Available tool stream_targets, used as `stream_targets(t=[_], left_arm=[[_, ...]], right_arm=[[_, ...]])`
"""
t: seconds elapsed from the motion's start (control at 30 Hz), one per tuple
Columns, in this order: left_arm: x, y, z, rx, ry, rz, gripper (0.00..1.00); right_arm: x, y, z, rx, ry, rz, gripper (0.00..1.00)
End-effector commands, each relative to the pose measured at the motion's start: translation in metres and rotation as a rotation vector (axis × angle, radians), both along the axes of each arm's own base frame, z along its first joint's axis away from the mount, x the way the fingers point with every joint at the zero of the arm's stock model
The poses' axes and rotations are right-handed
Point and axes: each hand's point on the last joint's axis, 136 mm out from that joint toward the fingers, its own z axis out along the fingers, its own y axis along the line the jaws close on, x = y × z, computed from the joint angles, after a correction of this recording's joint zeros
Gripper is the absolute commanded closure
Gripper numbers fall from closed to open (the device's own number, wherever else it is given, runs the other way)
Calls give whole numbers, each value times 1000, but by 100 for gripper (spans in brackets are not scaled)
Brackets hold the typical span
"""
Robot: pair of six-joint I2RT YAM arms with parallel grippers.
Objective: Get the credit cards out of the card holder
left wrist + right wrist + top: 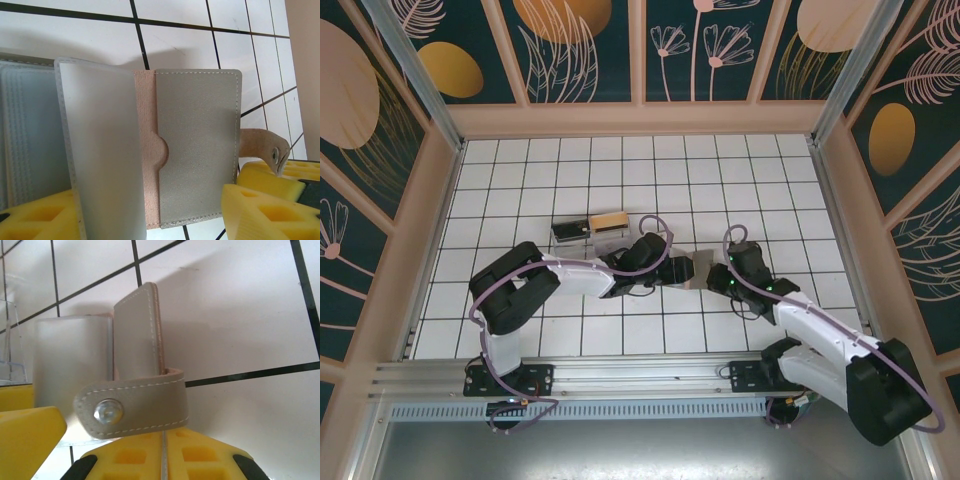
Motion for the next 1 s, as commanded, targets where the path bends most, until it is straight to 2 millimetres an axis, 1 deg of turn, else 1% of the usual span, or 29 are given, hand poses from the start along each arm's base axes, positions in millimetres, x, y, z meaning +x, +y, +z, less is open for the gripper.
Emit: stream_targets(t=[0.0,0.07,0.2,0.37,0.47,0.57,0.7,0.83,0.97], left_arm=[[-2,0,-1,4,-1,4,36],[0,3,2,16,-12,14,35],[6,16,6,75,-43,56,33],[14,40,0,188,-71,129,28],[15,49,-4,225,-79,153,27],[14,47,-8,230,-74,140,27],[11,39,-13,211,-54,110,28],[10,35,-11,186,-50,97,29],[9,33,-6,166,-64,88,30]], right_arm=[[4,4,-2,-12,28,19,87],[1,1,-17,-46,75,13,90],[-1,-2,-32,-71,121,5,91],[-2,-7,-37,-95,131,-9,92],[-2,-7,-37,-95,128,-9,91],[-3,-7,-38,-93,130,-7,91],[-4,-7,-38,-89,129,-6,91],[-3,-6,-38,-85,127,-5,91],[-4,-7,-38,-84,128,-6,91]])
